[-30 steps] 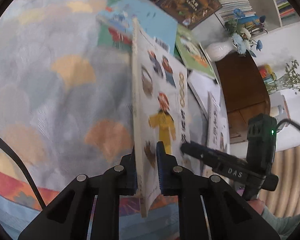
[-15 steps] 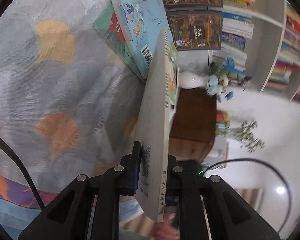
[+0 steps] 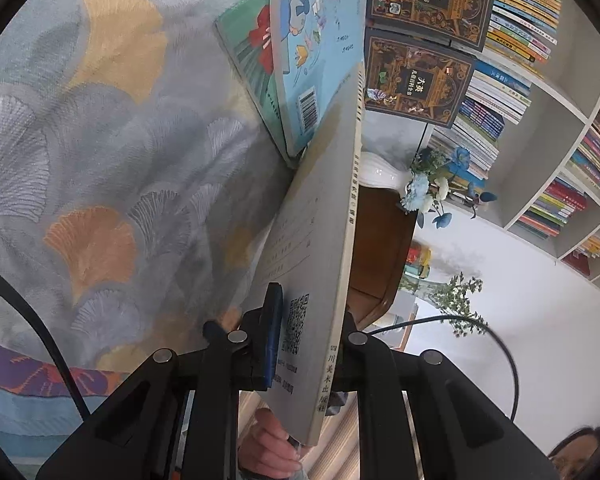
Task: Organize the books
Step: 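Carry the yellow-figure book to the white table with the left gripper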
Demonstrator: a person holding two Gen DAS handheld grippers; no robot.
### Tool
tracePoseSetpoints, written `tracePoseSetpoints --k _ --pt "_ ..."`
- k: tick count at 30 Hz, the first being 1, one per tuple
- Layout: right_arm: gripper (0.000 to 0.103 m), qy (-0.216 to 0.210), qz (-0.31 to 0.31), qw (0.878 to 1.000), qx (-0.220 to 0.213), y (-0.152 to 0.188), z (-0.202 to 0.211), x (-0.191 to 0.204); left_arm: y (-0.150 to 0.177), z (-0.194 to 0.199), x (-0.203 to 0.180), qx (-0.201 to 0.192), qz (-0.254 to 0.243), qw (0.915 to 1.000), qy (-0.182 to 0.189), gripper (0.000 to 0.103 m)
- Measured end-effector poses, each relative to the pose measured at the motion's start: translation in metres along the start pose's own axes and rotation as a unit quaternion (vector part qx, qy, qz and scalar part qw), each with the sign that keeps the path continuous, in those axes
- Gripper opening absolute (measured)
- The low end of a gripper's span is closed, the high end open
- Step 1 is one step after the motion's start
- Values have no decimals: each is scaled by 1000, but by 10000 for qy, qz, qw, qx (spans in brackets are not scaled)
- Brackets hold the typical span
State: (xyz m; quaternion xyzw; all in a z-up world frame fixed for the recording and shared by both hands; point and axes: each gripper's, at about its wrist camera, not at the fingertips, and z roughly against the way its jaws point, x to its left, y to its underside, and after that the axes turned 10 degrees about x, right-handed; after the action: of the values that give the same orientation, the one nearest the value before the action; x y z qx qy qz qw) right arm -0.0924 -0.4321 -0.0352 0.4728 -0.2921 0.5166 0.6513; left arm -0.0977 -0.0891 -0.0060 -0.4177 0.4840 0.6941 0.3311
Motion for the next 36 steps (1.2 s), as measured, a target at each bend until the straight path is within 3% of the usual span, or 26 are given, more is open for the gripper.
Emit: tracePoseSetpoints --k 5,9,12,14,15,16,18,20,25,27,29,31,35,36 --pt "36 750 599 9949 -313 9 2 23 0 1 -6 -46 -214 9989 -403 11" --pt "31 1628 1094 9797 -423 14 -5 41 4 -5 -23 -50 -803 9873 -1368 11" --pt "30 2221 1471 9624 -527 19 -10 55 14 -15 -40 -113 -1420 9646 -2217 11" --pt "30 2485 1669 9522 -608 24 -14 64 23 -25 -54 -271 -1921 9322 -3056 11" --pt "27 2591 1771 9472 -651 26 -16 69 27 -29 -57 -321 -2074 9203 -3301 12" --pt "27 2697 1859 9425 -663 29 -18 73 32 -33 -63 -384 -2303 9032 -3602 13" --pt "27 2946 2058 9307 -682 36 -26 84 39 -37 -69 -417 -2551 8832 -3915 13" --pt "27 3081 2220 9227 -671 42 -34 89 43 -35 -70 -403 -2672 8724 -4073 13" --pt "27 3433 2694 8976 -621 71 -59 105 47 -20 -64 -247 -2911 8606 -4171 15" --pt "27 3632 2905 8827 -678 82 -67 110 53 -15 -64 -121 -3182 8480 -4237 15" --pt "27 3755 2998 8740 -718 91 -80 117 59 -13 -66 -18 -3514 8256 -4415 15" --pt "27 3816 3083 8679 -776 99 -88 125 63 -7 -68 -15 -3751 8131 -4451 15" --pt "27 3918 3259 8548 -975 111 -99 145 59 14 -78 27 -3915 8187 -4200 15" --pt "27 3923 3314 8517 -1044 115 -99 152 58 19 -85 41 -4029 8166 -4134 15"
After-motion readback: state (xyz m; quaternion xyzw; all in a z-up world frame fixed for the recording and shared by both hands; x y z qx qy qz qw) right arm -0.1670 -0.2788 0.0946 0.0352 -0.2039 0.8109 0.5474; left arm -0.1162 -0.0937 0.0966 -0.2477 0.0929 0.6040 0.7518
